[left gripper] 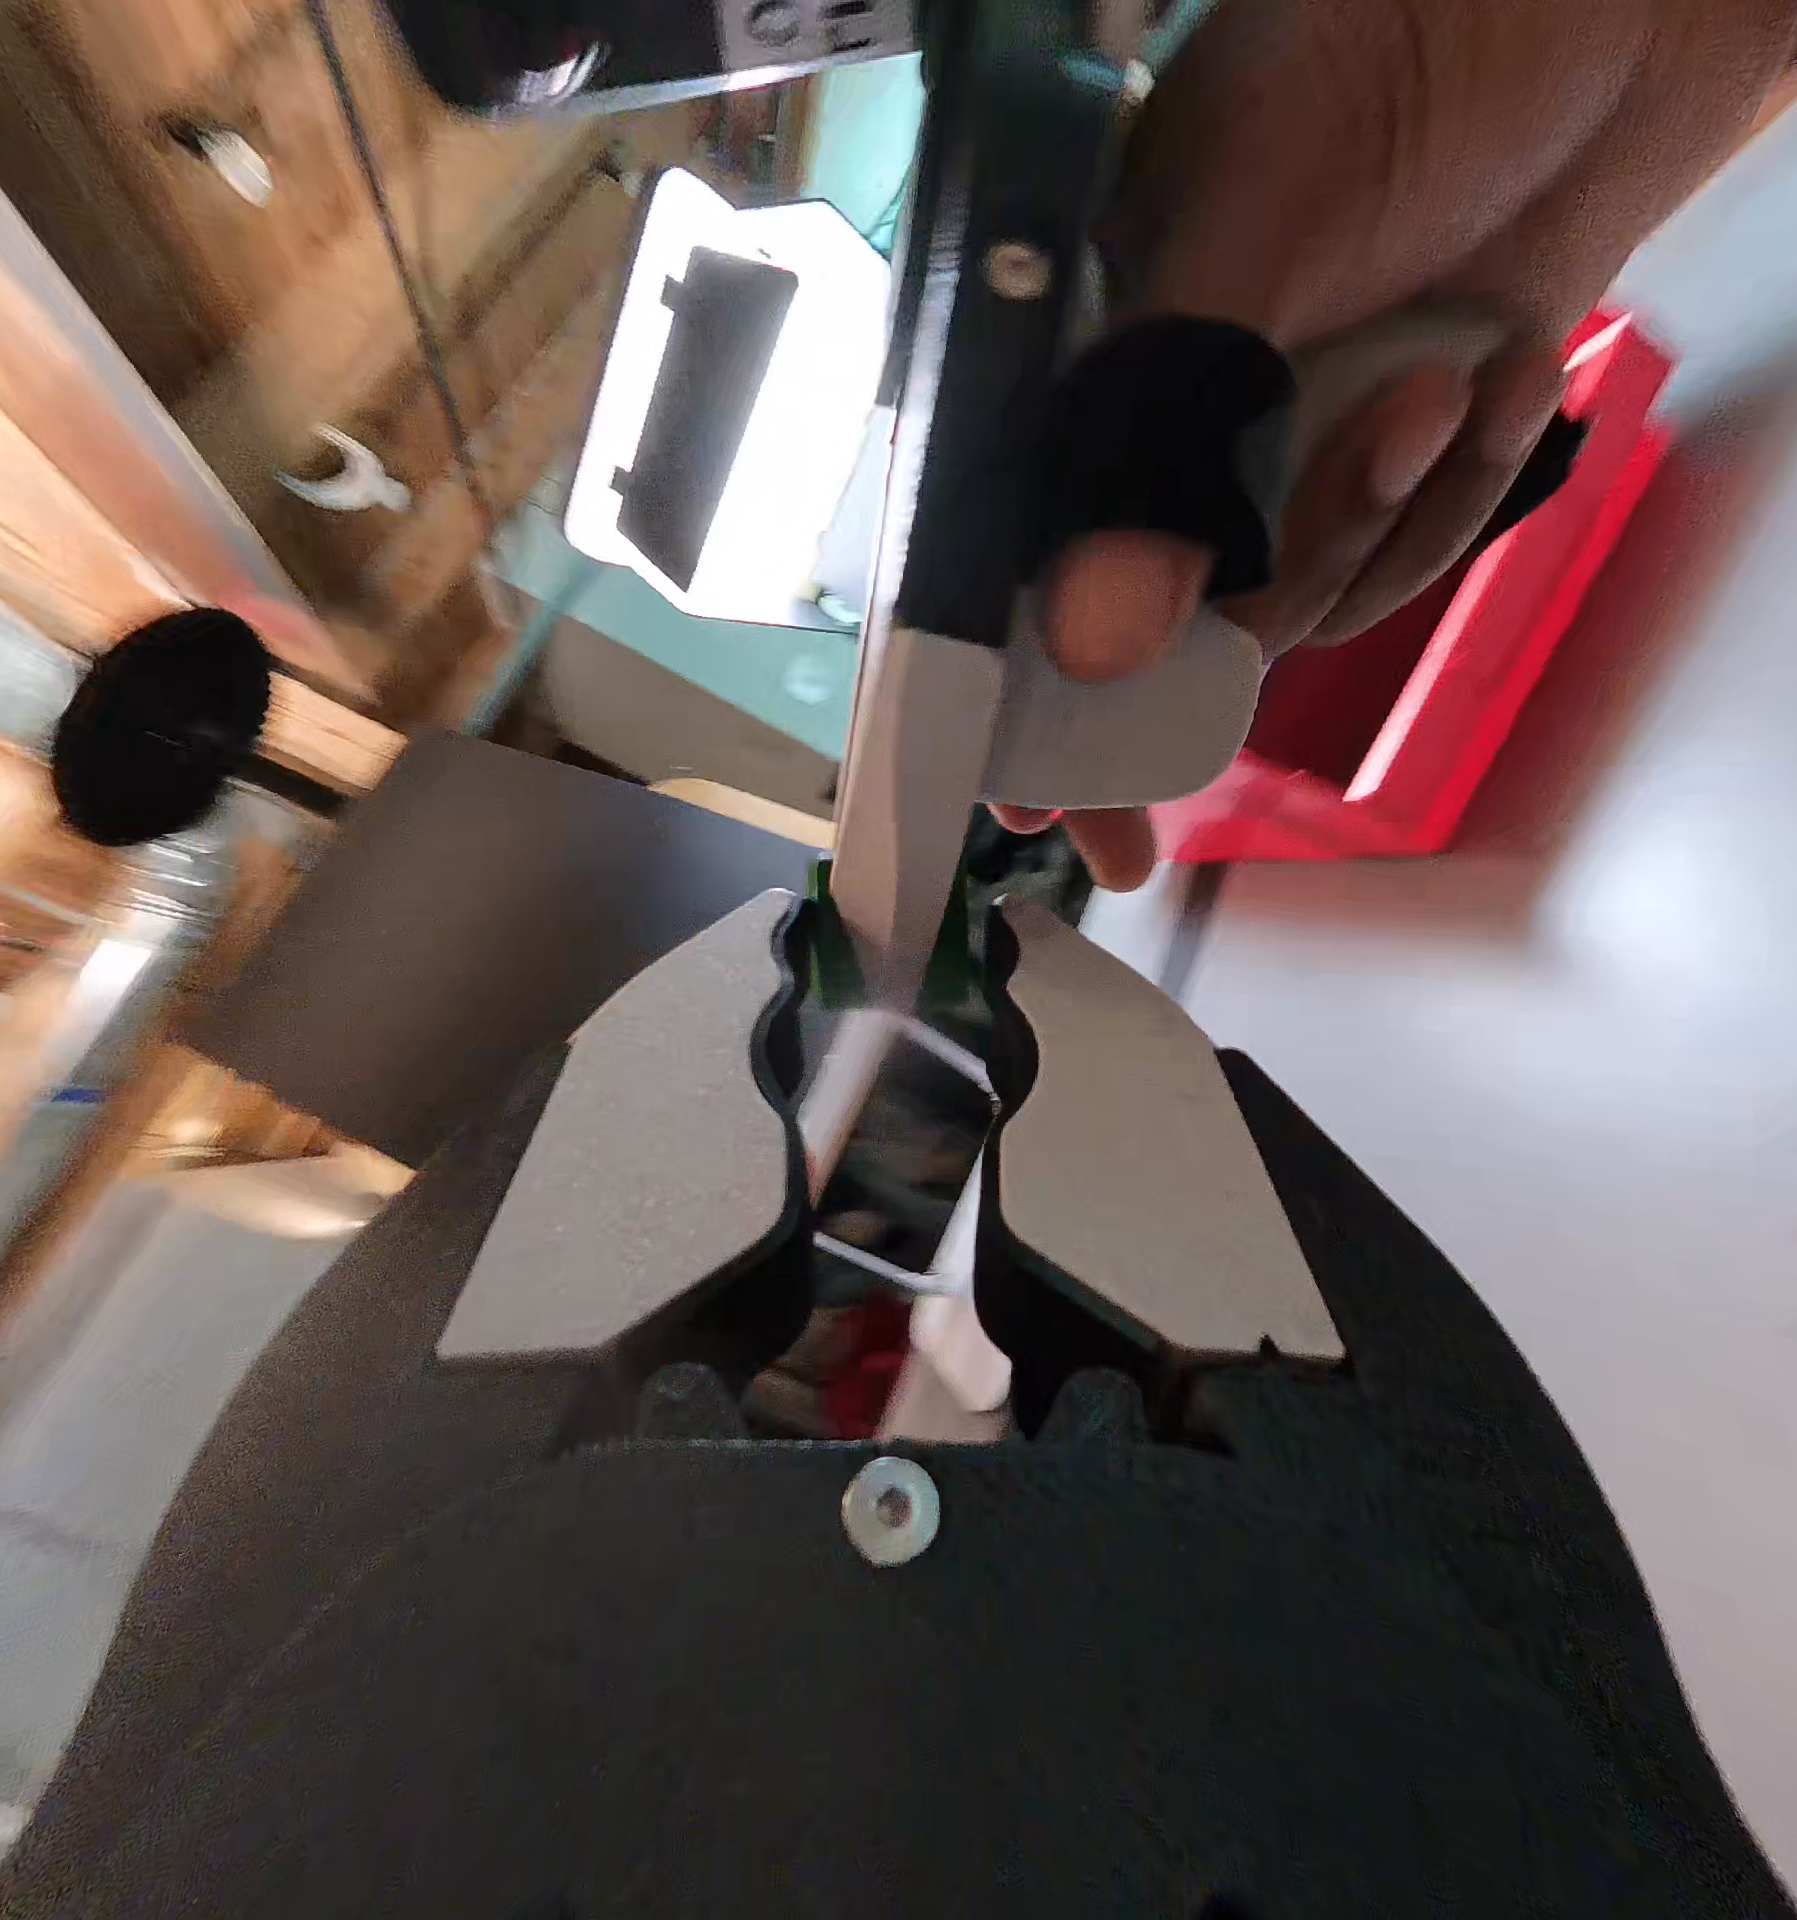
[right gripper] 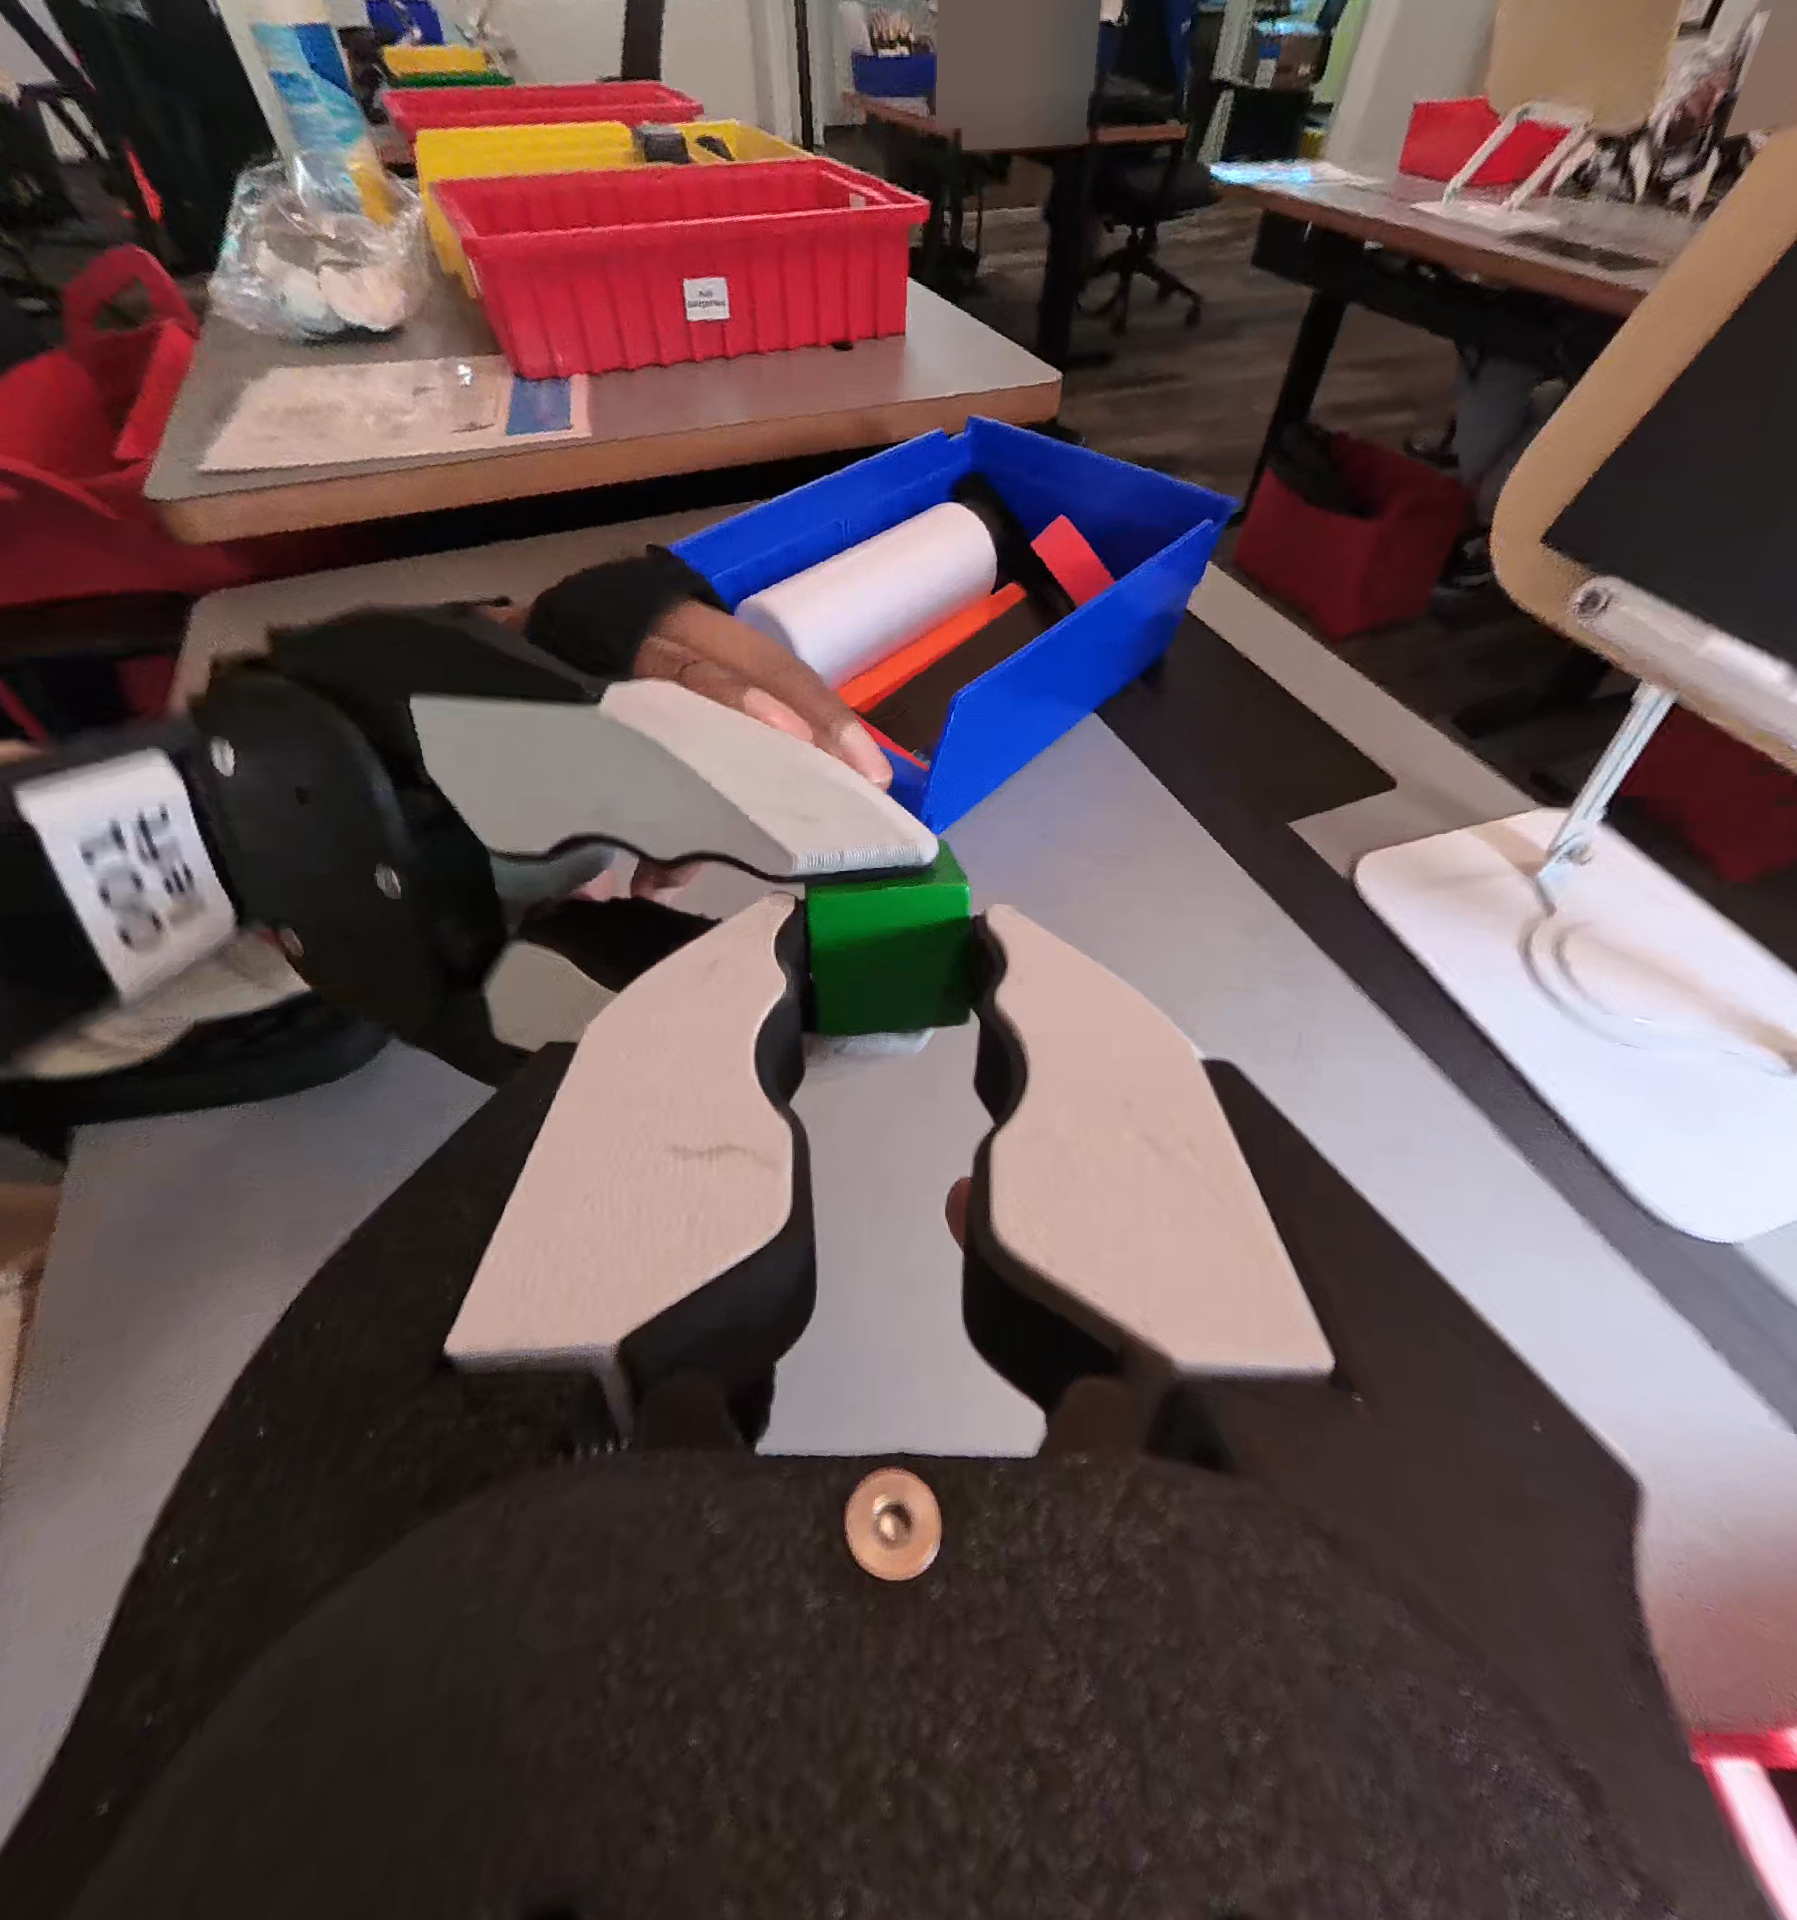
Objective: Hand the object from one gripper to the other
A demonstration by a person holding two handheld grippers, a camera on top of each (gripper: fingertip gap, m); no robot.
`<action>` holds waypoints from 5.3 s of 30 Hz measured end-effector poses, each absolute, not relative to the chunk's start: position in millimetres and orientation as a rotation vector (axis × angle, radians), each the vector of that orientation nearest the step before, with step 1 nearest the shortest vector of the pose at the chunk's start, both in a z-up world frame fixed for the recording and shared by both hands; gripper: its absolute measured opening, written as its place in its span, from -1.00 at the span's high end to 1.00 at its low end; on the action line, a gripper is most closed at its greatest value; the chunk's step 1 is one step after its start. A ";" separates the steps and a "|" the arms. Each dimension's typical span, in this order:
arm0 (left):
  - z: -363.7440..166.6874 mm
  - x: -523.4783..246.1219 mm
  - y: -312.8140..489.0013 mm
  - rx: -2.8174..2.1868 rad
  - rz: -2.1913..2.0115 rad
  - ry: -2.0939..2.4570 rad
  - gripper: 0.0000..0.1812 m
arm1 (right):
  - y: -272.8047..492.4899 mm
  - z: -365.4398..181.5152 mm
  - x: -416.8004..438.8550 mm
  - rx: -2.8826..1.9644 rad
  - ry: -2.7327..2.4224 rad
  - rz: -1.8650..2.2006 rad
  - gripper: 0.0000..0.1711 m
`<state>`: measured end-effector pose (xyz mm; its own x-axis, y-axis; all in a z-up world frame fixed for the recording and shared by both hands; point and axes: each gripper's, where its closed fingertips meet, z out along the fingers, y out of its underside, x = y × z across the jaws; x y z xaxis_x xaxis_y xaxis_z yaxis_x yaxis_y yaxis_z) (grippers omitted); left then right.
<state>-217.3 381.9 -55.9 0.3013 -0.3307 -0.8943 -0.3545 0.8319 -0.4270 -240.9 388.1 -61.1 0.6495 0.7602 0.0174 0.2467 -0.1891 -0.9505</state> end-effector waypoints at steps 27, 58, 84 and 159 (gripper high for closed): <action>-43.3 -230.2 385.0 -1.175 -1.079 1.220 0.58 | 374.8 -38.1 -239.1 -1.169 -1.235 -0.287 0.55; -25.7 -237.6 344.6 -1.131 -1.984 1.146 0.43 | 336.8 -1.1 -249.6 -0.989 -1.176 0.008 0.62; -50.9 -225.6 393.4 -0.828 -0.201 1.224 0.65 | 377.6 -39.7 -236.0 -1.825 -0.681 0.566 0.30; -26.4 -253.5 387.9 -1.047 -1.395 1.133 0.60 | 361.3 -13.1 -239.1 -1.227 -1.016 0.310 0.63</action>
